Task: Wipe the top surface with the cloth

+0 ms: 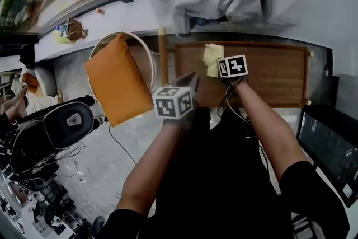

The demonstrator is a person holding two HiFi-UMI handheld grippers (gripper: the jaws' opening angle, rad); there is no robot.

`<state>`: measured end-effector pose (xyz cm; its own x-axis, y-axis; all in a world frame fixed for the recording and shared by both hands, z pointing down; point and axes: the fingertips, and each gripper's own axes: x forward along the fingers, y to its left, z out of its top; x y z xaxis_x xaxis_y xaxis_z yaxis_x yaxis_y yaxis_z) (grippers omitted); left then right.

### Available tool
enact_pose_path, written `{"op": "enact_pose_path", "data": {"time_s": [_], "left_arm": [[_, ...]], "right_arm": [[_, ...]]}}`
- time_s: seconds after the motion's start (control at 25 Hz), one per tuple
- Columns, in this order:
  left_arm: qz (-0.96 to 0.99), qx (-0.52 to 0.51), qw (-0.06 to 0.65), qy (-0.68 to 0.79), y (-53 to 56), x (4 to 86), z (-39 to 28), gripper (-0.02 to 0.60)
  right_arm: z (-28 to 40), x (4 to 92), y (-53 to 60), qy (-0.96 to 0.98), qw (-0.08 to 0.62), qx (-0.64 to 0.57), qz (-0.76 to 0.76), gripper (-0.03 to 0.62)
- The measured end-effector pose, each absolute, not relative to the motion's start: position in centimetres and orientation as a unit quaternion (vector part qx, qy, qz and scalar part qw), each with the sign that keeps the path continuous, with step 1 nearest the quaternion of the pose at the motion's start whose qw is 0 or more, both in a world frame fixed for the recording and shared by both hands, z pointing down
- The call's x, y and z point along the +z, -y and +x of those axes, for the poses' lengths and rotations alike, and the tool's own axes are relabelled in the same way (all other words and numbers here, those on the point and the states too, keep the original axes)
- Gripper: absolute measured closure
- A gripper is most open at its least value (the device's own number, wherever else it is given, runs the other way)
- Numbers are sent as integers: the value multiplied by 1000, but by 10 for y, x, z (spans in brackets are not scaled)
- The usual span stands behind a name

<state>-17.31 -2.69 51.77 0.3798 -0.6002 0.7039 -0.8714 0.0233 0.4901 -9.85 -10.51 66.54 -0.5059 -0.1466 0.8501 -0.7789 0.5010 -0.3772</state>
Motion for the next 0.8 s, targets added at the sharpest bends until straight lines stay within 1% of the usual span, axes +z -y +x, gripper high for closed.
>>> {"op": "enact_pose_path", "data": {"time_s": [0.8], "left_arm": [[694, 156, 469, 523, 36, 520, -98, 574]], "right_arm": [[10, 665, 130, 769, 389, 393, 321, 562]]}}
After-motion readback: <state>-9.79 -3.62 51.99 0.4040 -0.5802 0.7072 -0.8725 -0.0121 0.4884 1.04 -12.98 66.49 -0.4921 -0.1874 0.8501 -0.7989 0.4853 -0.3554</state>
